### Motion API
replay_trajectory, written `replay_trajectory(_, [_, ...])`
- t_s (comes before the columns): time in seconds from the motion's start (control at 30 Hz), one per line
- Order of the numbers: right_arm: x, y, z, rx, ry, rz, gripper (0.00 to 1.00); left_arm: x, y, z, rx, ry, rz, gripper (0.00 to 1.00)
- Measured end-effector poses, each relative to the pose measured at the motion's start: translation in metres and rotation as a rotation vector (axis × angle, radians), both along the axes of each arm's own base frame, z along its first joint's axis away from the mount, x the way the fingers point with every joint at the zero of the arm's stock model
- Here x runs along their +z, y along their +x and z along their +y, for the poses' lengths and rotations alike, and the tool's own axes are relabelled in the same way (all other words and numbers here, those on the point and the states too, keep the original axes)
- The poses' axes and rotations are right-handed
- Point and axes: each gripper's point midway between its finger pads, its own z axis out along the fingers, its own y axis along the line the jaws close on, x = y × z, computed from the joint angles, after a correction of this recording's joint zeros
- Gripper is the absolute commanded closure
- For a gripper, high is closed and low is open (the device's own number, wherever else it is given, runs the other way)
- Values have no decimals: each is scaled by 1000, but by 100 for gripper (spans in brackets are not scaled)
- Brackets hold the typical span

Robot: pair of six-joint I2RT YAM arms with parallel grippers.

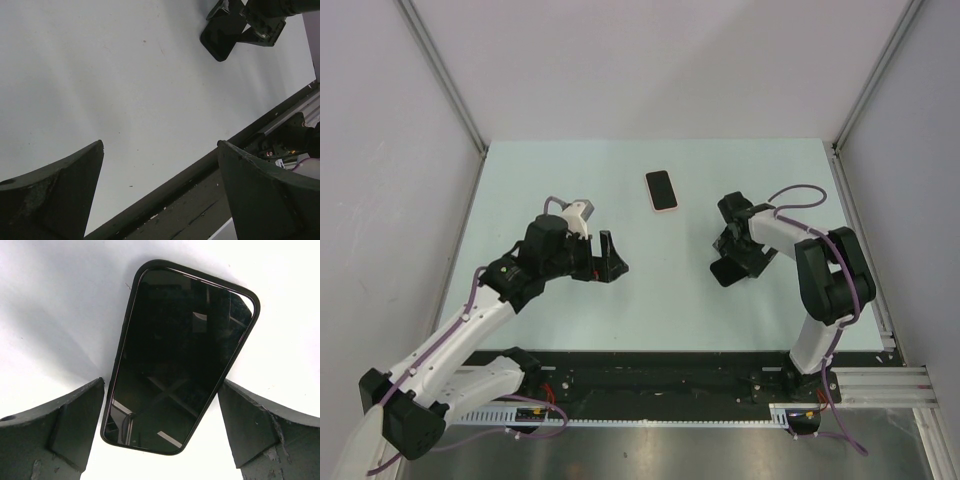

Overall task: Take the phone out of the phone case
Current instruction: Pick up the phone at the center of the board.

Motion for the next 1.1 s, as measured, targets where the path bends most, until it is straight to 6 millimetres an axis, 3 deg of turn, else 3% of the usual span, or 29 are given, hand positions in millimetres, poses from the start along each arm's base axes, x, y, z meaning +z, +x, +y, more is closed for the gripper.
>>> replay_trajectory(0.5, [1,4,5,55,-24,-16,26,-6,-2,1,3,6,15,0])
replay_trajectory(0.83, [3,2,40,285,-54,-53,37,-40,1,-9,-3,41,154,0])
replay_trajectory(1.1, [4,-16,83,549,-60,-56,39,-46,6,-26,2,-29,225,0])
